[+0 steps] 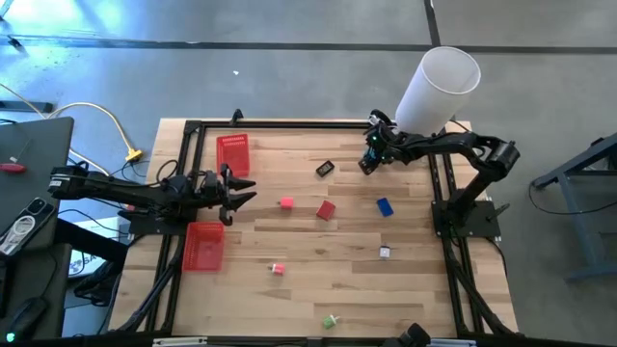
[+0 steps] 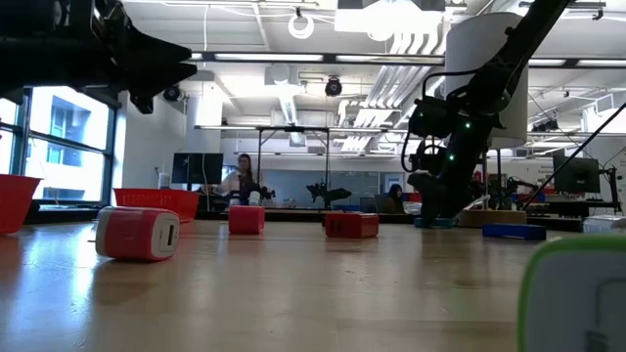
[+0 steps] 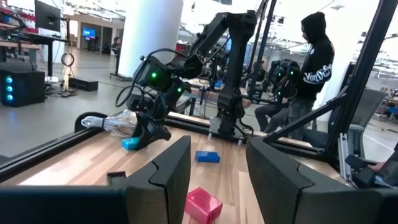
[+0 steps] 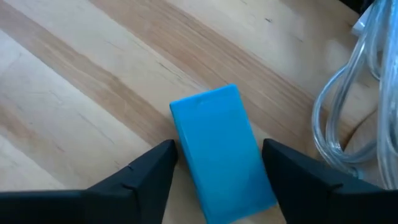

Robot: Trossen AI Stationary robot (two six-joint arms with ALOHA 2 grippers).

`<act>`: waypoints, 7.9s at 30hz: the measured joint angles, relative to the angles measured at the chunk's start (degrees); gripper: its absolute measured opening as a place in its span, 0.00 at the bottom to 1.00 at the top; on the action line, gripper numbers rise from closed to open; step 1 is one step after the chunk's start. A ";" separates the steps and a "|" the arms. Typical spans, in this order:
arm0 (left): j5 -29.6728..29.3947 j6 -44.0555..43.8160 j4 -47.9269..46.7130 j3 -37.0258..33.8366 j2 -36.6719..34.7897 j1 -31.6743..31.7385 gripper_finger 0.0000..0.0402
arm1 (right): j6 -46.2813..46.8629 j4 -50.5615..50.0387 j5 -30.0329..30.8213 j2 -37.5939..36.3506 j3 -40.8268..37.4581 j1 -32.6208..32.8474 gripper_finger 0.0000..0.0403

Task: Pick & Place Office items
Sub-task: Put the light blue digital clock into the bottom red bin

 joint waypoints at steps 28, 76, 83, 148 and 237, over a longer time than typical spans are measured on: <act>1.54 3.54 -1.02 0.00 0.28 -1.86 0.37 | 6.69 -10.50 17.22 -8.86 -0.40 17.16 0.35; 27.50 -36.46 6.98 46.46 63.11 16.27 0.37 | 3.57 10.46 37.60 -19.61 -0.15 49.56 0.35; 27.46 -36.46 7.22 47.94 64.05 15.82 0.37 | 2.50 10.36 37.57 -19.58 -0.15 49.55 0.35; 22.30 -32.72 5.47 48.28 64.50 12.50 0.37 | -4.75 19.70 37.64 -13.29 -0.15 50.31 0.35; 30.90 -29.01 4.62 48.28 64.01 14.53 0.13 | -13.78 26.03 43.60 -13.29 -0.17 60.74 0.62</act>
